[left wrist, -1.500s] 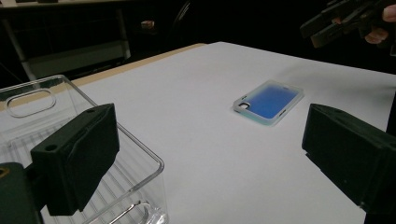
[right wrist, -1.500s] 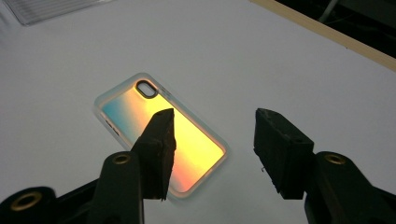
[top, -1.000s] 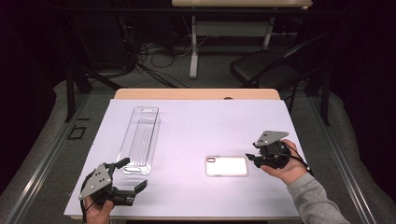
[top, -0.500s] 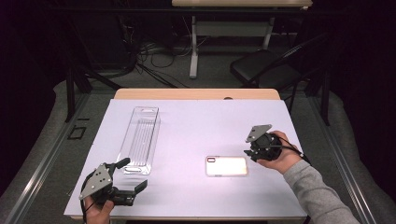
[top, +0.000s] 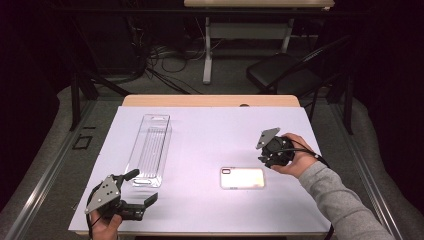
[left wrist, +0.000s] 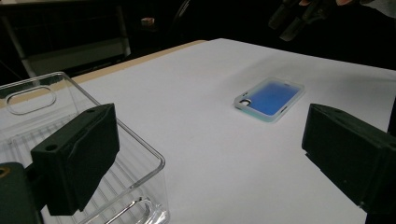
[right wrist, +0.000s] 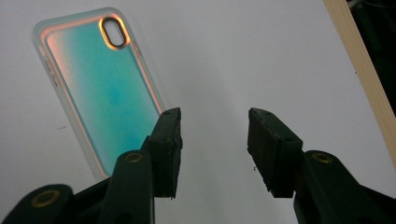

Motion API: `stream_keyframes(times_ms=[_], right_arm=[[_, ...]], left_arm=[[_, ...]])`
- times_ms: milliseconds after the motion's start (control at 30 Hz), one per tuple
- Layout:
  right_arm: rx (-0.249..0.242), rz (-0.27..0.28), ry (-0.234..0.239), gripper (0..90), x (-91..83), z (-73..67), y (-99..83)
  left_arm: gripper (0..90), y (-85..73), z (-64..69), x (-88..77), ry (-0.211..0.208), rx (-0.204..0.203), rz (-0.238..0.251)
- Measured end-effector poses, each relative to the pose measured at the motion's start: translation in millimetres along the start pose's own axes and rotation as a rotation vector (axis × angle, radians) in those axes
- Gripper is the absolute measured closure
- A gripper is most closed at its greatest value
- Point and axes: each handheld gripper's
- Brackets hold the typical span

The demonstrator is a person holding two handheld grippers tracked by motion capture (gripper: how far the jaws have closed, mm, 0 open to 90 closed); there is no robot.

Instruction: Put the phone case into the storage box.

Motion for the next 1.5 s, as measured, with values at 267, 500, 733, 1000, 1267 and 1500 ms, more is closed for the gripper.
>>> stream_keyframes(times_ms=[267, 500, 733, 1000, 1267, 1500], right_arm=[[-0.062, -0.018, 0.017, 61.0, 2.8, 1.2, 9.0], [-0.132, -0.03, 0.013, 63.6, 9.8, -3.3, 19.1], [-0.16, -0.054, 0.038, 61.9, 16.8, -5.5, 24.6], [-0.178, -0.07, 0.063, 59.4, 24.3, -6.6, 30.2], [-0.193, -0.092, 0.092, 59.8, 33.1, -9.9, 31.3], [-0.213, -0.111, 0.114, 62.6, 40.1, -12.1, 31.7]], left_arm=[[4.4, -0.2, -0.1, 0.4, 0.0, -0.001, 0.0], [4.4, -0.3, -0.1, 0.4, 0.002, -0.001, -0.002], [4.4, -0.4, -0.2, 0.3, 0.002, -0.002, -0.002], [4.4, -0.5, -0.2, 0.7, 0.001, -0.001, -0.005], [4.6, -0.7, -0.7, 0.4, 0.002, -0.002, -0.005], [4.6, -0.9, -0.8, 1.1, 0.0, -0.001, -0.006]])
Point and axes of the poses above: each handheld gripper's, and its own axes: x roughly forward along the jaws, y roughly out of its top, z roughly to its right
